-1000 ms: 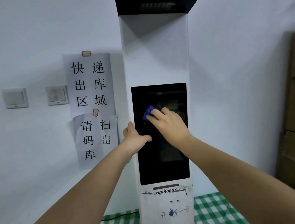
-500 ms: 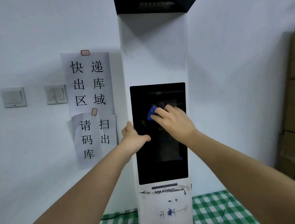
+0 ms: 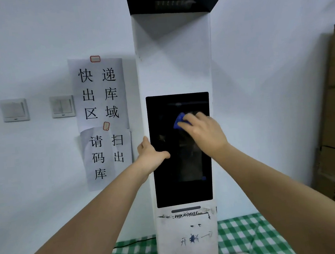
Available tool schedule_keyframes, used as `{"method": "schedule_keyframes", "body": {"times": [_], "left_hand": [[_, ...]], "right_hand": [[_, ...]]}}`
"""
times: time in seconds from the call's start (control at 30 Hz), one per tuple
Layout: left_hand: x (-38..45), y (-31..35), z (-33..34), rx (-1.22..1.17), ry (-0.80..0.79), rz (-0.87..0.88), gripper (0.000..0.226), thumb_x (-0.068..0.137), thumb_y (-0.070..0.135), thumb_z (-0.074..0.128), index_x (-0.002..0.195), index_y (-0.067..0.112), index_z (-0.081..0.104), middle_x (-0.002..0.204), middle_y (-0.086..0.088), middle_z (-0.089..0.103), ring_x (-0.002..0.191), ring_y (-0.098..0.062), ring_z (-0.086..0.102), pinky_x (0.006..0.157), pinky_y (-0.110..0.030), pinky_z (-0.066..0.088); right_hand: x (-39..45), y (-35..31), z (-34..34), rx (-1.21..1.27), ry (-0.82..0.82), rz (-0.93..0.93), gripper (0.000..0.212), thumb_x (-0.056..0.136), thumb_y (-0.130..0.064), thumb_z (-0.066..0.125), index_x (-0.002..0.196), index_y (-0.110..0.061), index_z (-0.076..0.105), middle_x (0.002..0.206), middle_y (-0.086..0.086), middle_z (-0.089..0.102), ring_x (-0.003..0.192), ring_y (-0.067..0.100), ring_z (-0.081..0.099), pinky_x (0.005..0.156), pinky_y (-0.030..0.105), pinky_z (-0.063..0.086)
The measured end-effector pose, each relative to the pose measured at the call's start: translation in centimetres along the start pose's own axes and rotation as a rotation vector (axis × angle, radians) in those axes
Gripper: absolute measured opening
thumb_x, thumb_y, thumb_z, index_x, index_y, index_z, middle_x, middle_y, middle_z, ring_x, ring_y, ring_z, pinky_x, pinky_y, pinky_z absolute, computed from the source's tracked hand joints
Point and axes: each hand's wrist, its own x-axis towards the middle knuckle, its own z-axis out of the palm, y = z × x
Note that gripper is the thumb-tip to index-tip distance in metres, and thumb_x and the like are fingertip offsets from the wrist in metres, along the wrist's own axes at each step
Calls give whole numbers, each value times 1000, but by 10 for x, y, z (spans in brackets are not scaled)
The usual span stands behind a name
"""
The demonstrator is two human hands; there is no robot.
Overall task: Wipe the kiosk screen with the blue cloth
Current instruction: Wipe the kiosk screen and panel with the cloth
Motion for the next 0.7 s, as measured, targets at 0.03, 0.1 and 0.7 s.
{"method": "schedule_keyframes", "body": {"times": [0.03, 0.1, 0.7], "left_hand": [[0, 0, 0, -1, -6, 1, 91, 90, 18, 60, 153, 17, -6, 159, -2, 0, 143, -26, 21, 112, -36, 26], [0, 0, -1, 3, -9, 3, 91, 90, 18, 60, 153, 17, -6, 159, -3, 1, 143, -26, 21, 113, -36, 25], [4, -3, 4, 33, 37, -3, 93, 88, 22, 61, 153, 19, -6, 159, -1, 0, 142, -28, 25, 110, -37, 29]], "right_hand": [[3, 1, 0, 21, 28, 94, 54, 50, 7, 78, 100, -13, 71, 95, 7, 64, 63, 28, 54, 46, 29, 41], [3, -7, 4, 64, 73, 244, 53, 54, 8, 80, 101, -14, 71, 96, 6, 64, 63, 26, 52, 44, 27, 39], [-21, -14, 10, 57, 7, 110, 58, 51, 7, 81, 104, -13, 70, 92, 6, 62, 61, 25, 51, 45, 26, 35]]}}
